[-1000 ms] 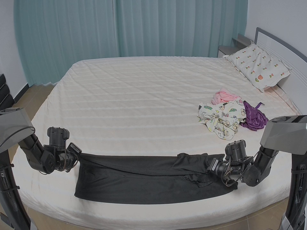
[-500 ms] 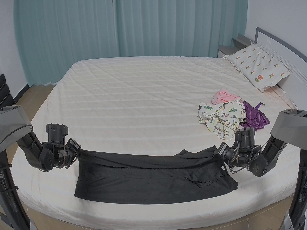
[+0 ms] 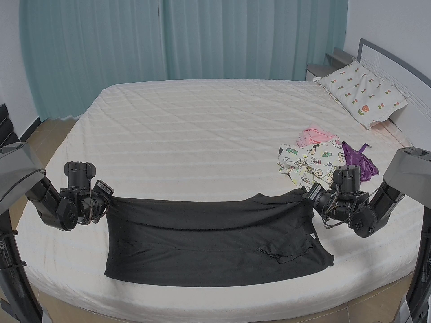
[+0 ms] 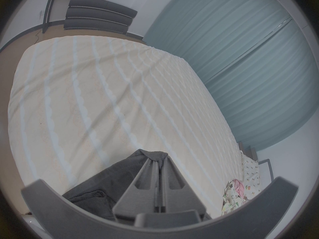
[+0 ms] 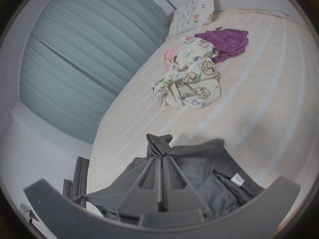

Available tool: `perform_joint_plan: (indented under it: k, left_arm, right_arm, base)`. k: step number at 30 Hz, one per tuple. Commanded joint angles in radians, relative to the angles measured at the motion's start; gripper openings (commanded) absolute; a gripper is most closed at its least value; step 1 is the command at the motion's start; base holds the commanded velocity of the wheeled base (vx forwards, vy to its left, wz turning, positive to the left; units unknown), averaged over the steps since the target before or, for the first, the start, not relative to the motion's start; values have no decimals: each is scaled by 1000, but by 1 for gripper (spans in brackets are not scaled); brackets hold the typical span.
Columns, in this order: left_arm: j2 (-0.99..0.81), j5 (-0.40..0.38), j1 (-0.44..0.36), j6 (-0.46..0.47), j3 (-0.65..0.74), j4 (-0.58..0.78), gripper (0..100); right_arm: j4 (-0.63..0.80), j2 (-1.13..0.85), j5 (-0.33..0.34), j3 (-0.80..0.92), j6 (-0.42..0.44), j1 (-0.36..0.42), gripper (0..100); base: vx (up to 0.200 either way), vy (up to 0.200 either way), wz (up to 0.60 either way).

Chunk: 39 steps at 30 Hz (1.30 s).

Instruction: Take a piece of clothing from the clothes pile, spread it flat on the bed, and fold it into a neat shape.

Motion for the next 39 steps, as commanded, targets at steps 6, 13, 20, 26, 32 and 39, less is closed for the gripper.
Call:
perform_joint_plan:
  k: [6, 13, 20, 26, 32, 39]
  left_arm:
    - [73, -2, -5, 23, 50, -12, 0]
    - [79, -2, -8, 131, 135, -10, 0]
    - [130, -1, -10, 192, 170, -6, 0]
    - [156, -1, -13, 214, 193, -6, 0]
    - [162, 7, -24, 261, 207, -3, 100]
    - [145, 7, -22, 263, 222, -3, 100]
  right_arm:
    - [6, 14, 11, 119, -18, -2, 0]
    - [3, 24, 13, 183, -94, 3, 0]
    - [3, 39, 13, 223, -145, 18, 0]
    - [6, 63, 9, 227, -154, 27, 0]
    - [9, 63, 8, 234, -165, 29, 100]
    - [3, -1, 11, 246, -157, 4, 100]
  base:
    - [0, 0, 0]
    - [0, 0, 0]
    - [0, 0, 0]
    - [0, 0, 0]
    - [0, 0, 0]
    - [0, 0, 0]
